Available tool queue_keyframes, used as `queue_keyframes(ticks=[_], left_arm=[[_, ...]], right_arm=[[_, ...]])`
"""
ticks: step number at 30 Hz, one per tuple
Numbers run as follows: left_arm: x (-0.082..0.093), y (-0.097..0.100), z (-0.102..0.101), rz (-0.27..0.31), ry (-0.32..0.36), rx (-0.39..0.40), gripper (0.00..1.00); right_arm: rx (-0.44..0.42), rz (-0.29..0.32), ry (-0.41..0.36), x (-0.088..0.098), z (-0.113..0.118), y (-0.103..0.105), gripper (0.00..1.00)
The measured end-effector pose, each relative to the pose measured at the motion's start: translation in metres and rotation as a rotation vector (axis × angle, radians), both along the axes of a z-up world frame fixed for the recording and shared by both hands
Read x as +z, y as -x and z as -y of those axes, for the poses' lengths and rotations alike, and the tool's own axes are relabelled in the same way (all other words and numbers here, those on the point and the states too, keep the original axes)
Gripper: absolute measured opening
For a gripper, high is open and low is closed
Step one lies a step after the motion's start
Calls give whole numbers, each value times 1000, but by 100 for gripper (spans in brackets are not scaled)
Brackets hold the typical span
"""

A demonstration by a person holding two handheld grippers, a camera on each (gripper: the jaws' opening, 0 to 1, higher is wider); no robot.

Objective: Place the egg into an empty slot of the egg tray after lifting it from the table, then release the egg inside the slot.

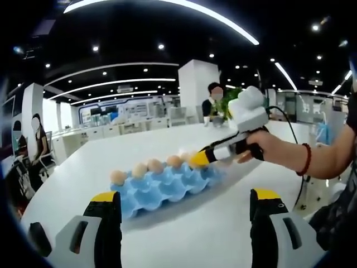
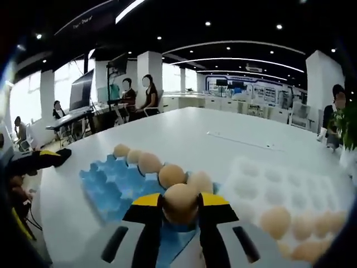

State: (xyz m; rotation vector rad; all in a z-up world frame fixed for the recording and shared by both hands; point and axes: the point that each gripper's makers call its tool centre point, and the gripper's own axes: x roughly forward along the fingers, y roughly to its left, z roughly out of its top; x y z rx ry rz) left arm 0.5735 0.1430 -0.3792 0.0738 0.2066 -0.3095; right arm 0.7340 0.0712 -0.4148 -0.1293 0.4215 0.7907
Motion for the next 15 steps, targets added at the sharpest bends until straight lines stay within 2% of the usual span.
queue_keyframes(ticks=[2,3,5,6,7,8,9,15], left_arm=[[0,0,1,1,1,-3,97],[0,0,2,1,1,-5,97],[1,-1,4,1,2,-10,97],[1,-1,4,1,0,-11,97],[1,-1,5,2,-1,-14,97],[2,-1,5,3,-1,-16,97],[2,-1,5,4,-1,-17,97],[3,-1,2,7,4,-15,97]], right_arm=[[-10,-32,-12,-3,0,-2,26],[-8,-21,-5,-2,-1,-3,26],[-14,-36,35,-6,0,-1,26],[-24,-72,77,-13,2,0,26],[-36,-66,57,-9,0,-3,27],[-24,-91,65,-9,-1,-4,27],[-43,-147,55,-12,0,-4,27],[-65,-142,64,-11,1,3,27]])
